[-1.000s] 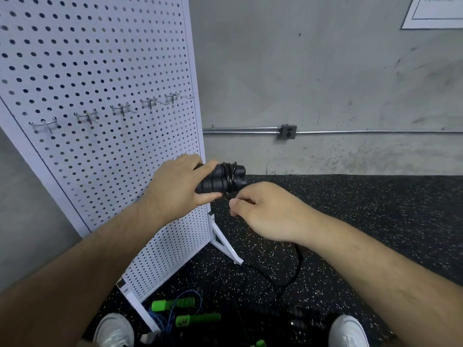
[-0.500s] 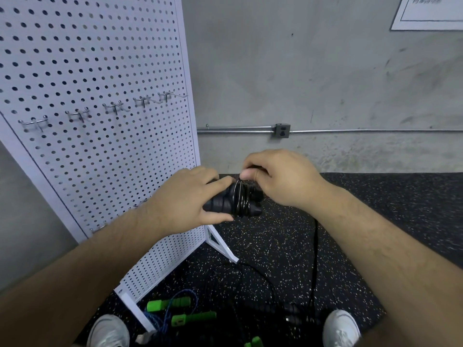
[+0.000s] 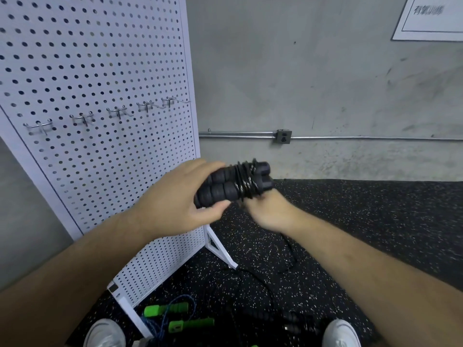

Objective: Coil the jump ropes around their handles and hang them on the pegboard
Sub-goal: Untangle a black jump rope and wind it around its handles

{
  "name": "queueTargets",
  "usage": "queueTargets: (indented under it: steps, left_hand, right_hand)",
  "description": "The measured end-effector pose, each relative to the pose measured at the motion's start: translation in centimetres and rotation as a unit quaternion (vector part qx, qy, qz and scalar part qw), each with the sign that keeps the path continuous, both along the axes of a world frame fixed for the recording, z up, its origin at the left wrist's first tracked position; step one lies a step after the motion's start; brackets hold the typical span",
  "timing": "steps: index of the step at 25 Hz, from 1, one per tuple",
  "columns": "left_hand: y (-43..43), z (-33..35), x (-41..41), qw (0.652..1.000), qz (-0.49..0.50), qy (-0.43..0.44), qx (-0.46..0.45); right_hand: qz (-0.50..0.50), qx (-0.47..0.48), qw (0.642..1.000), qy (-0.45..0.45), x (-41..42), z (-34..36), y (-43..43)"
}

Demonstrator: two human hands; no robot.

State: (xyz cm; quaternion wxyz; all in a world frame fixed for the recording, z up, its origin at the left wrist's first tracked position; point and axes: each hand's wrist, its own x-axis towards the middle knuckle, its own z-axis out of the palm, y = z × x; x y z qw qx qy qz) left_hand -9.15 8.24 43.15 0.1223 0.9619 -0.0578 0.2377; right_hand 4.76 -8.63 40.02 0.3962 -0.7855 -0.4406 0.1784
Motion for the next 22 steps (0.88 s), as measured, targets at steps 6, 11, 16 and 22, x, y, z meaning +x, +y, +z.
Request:
queueTargets:
  steps: [6,11,16,22]
  left_hand:
    - [6.3,-0.9,1.5,0.990,0.130,-0.001,0.049]
    - [7.2,-1.8,2.4,0.992,0.095,0.028,0.072]
    - [6.9,-2.3,2.4,0.992,0.073,0.053,0.087]
    - [3.7,-2.8,2.3,0.990,-0.017,0.094,0.105]
  right_hand:
    - [0.040,-0.027,0.994,-0.097,-5.8,-1.4,1.9]
    - [0.001,-0.055,0.978,-0.200,-5.5,2.0,0.8]
    - [0.000,-0.061,0.940,-0.336,-4.5,4.7,-1.2]
    - [-0.017,-0.035,0.901,-0.433,-1.3,5.1,-1.6]
